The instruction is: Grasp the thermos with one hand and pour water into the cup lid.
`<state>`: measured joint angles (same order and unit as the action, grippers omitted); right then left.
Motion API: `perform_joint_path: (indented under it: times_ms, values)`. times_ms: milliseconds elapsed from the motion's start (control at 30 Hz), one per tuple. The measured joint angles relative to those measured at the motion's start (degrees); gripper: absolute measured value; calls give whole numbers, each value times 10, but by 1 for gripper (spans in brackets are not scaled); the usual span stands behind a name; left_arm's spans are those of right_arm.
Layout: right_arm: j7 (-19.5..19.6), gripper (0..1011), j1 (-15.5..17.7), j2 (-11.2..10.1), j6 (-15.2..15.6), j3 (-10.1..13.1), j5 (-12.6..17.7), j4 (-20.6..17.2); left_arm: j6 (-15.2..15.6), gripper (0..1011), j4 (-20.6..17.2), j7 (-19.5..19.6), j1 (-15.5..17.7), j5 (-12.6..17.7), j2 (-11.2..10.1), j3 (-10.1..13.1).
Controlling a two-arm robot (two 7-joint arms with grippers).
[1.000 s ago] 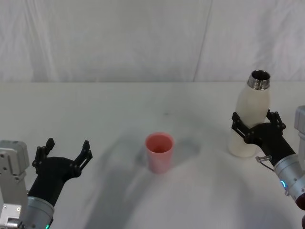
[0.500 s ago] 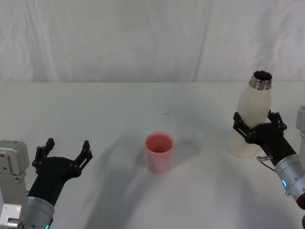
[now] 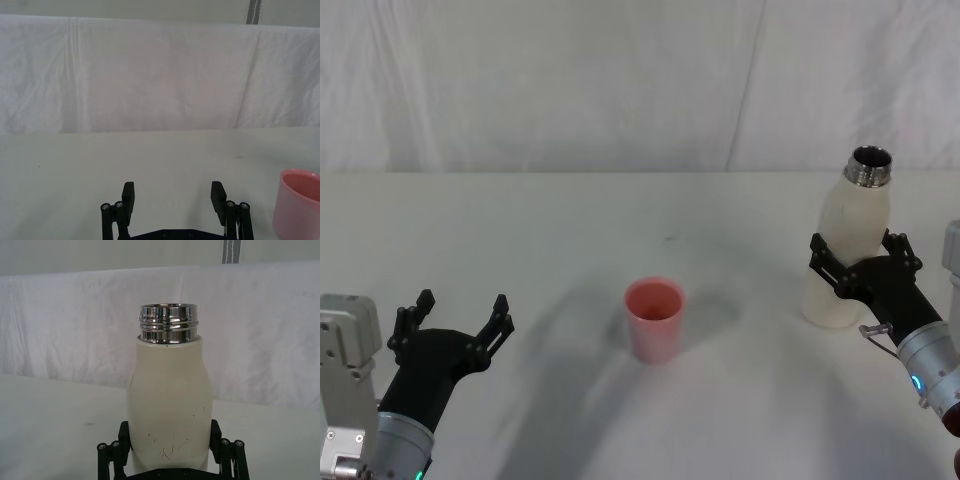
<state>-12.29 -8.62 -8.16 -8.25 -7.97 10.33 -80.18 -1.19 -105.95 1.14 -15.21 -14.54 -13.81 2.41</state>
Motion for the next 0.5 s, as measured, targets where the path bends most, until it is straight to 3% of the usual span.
perform_joint_path:
  times_ms: [500]
  values:
    - [1,950,1,0,0,0,0,0,0,1001,0,0,0,0,0,0]
